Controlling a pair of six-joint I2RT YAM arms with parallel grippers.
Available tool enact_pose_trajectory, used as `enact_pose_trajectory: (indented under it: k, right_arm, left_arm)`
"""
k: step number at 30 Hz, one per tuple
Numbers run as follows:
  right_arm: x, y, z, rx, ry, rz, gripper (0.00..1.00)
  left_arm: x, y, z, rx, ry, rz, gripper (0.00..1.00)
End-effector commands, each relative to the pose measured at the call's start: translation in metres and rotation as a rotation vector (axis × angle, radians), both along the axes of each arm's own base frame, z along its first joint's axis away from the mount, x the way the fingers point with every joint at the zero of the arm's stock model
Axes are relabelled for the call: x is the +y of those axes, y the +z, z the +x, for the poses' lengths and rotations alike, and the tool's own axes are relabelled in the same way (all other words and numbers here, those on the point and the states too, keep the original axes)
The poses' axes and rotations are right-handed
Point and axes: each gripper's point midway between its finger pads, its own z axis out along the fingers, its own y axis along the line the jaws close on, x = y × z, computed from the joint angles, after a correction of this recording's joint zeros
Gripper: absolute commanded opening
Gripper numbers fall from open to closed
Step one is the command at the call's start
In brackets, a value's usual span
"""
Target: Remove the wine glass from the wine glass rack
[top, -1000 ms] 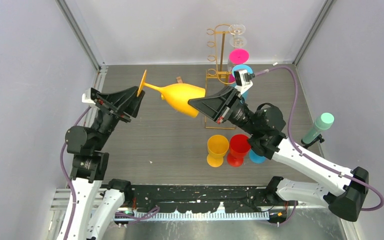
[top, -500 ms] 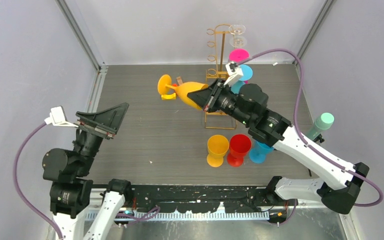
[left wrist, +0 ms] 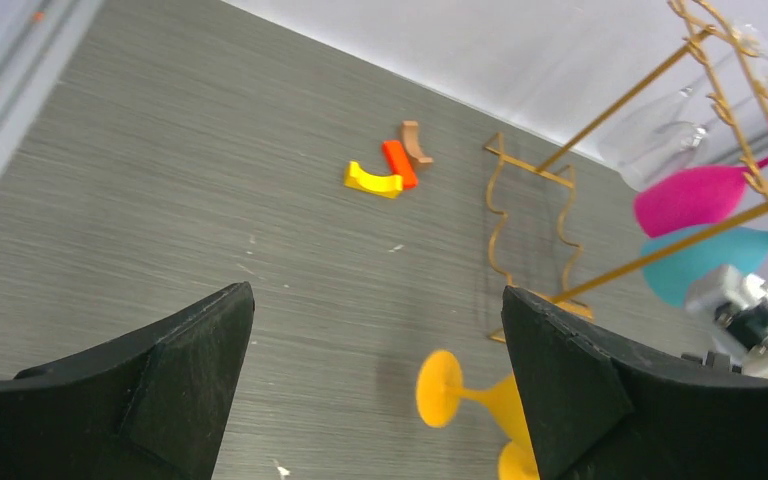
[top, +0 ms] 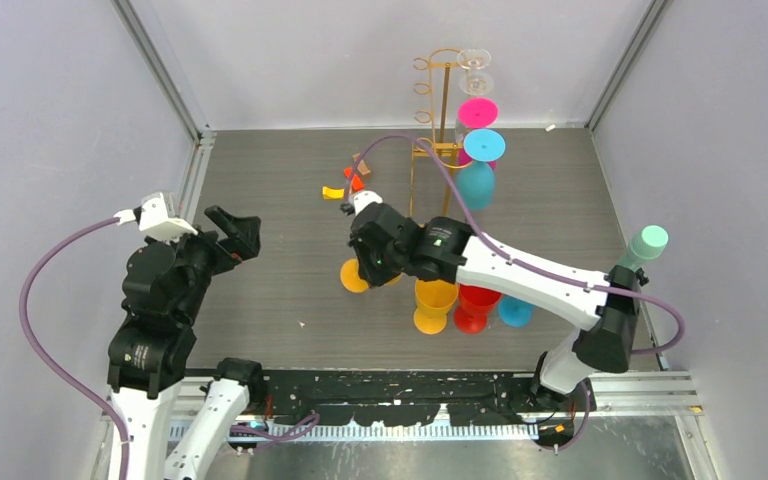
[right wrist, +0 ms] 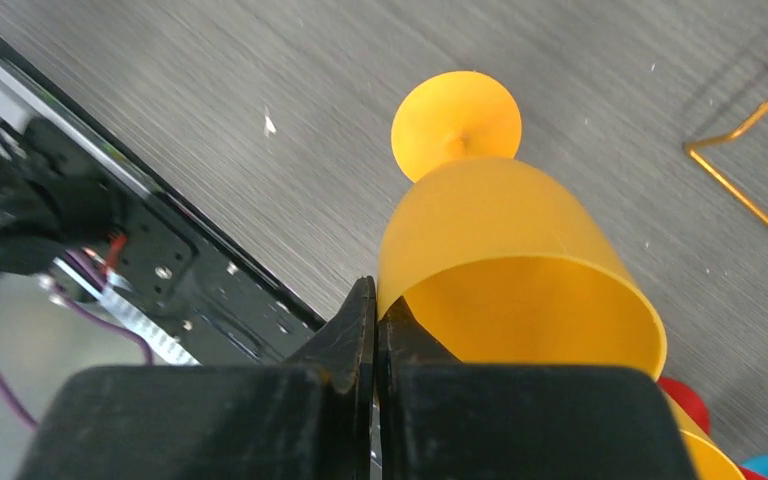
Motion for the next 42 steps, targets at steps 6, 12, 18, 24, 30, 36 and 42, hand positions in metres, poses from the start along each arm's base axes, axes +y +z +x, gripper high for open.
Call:
enact_pose_trajectory:
  k: [6,12,18,24,30,36,42]
  right_arm:
    - [-0.008,-0.026,-0.019,0.051,0.101,-0.220,0.00]
    - [-0.008,-0.043,-0.050,0.105,0.249,-0.319,0.00]
    - [-0.007,-0.059,-0.061,0.138,0.294,-0.387,0.00]
    - [-0.008,-0.067,-0.061,0.140,0.289,-0.423,0.00]
    - [-0.007,-0.068,-0.060,0.144,0.277,-0.432,0.23]
    - [0.001,-0.042,-0.059,0.109,0.270,-0.329,0.43]
    - [0.021,0.019,-0.052,0.012,0.257,-0.131,0.59]
  left_arm:
    - [0.021,-0.006,0.010,-0.003,0.080,0.133,0.97]
    - [0.020,-0.016,0.012,0.013,0.076,0.135,0.97]
    - [0.020,-0.017,0.010,0.014,0.074,0.134,0.98]
    - [0.020,-0.017,0.009,0.010,0.076,0.131,0.98]
    - [0.023,-0.012,0.006,-0.008,0.086,0.129,0.98]
    - [0.024,-0.008,0.004,-0.022,0.089,0.133,0.98]
    - [0.021,-0.007,0.006,-0.019,0.076,0.132,0.99]
